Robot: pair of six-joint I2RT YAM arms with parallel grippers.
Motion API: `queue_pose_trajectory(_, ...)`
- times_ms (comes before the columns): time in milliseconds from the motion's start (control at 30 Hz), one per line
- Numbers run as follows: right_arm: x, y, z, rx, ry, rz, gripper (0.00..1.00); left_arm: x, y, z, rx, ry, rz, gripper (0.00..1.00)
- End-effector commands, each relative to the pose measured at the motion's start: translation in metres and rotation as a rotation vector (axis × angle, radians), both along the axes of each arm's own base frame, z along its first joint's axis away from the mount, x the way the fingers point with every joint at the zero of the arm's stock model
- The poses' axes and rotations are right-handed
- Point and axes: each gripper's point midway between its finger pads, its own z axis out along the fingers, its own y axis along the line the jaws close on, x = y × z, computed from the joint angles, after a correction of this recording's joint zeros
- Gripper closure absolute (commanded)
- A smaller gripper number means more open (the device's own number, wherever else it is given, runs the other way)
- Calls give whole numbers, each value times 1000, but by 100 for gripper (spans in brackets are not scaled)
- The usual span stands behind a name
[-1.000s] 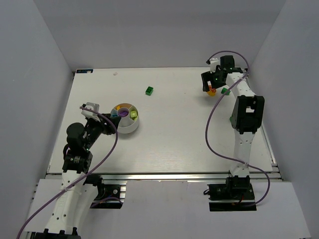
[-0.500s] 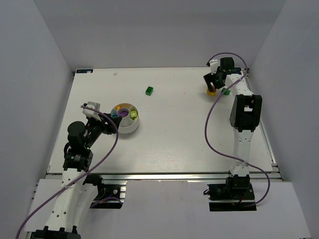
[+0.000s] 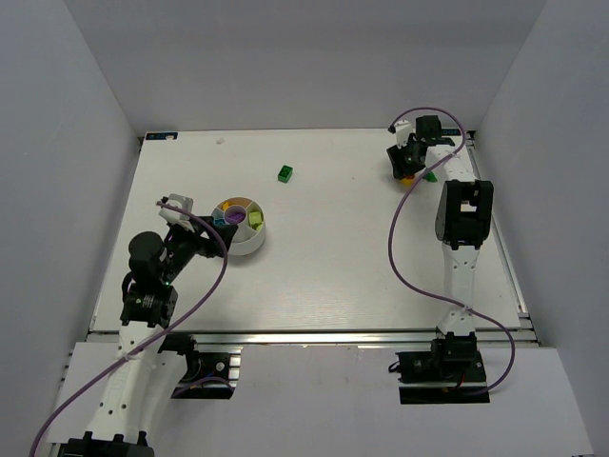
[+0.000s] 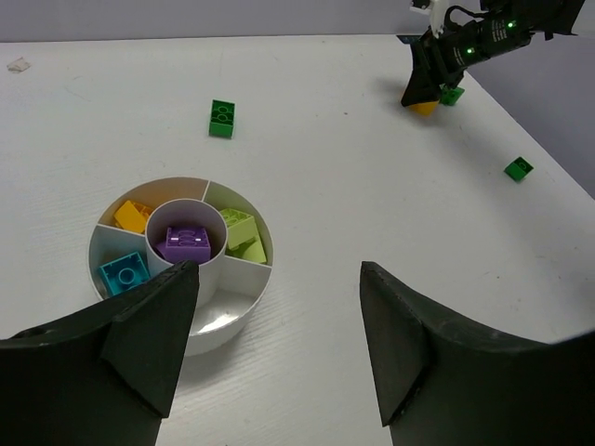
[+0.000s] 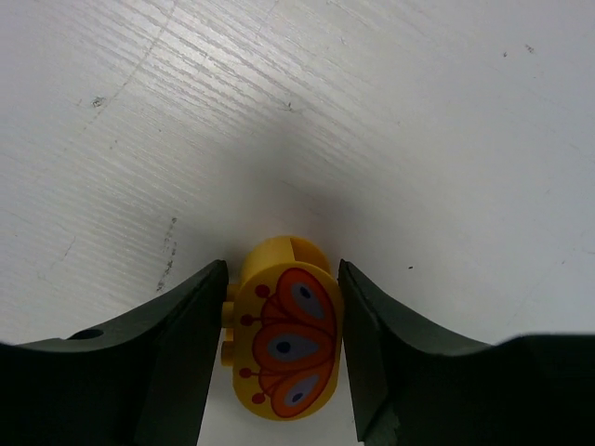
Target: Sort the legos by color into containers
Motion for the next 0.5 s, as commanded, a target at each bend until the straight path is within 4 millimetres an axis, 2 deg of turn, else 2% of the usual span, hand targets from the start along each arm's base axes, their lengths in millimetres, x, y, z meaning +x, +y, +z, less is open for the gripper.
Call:
queue_pose_trajectory(0,3,-1,3,18,-1,8,45,-2,-8,3,-12,-16,-51,20)
queue_pose_trajectory(100,-5,-1,7,17,7,29,59,-3,-22,0,-59,17,-124,20)
queue_pose_trajectory(133,-10,-2,11,22,8,44,69,0,-26,1,-78,17,-145,20)
queue_pose_trajectory(200,-19,8,19,65,13,97,79,-5,-41,8,-163,40,-226,20)
queue_pose_trajectory(233,-27,12,33,82,3,138,85,-2,-45,7,-192,63,-244,20)
queue_pose_trajectory(267,-34,19,42,114,-2,183,86,-3,-49,15,-255,93,-257,20)
queue_pose_trajectory(300,-52,39,53,213,21,278,87,-4,-55,24,-289,87,-298,21)
queue_pose_trajectory(333,-66,51,83,249,-13,352,88,-4,-58,27,-318,105,-312,21)
queue_pose_trajectory(367,-87,64,84,269,-8,460,88,0,-61,27,-364,160,-315,21)
queue_pose_trajectory(400,-114,84,99,363,4,558,88,0,-66,41,-381,159,-340,22)
queue_pose_trajectory(433,-130,92,108,390,-11,626,88,0,-70,45,-396,184,-361,22)
queue_pose_trajectory(467,-158,111,123,397,-55,738,88,6,-73,43,-425,240,-360,22)
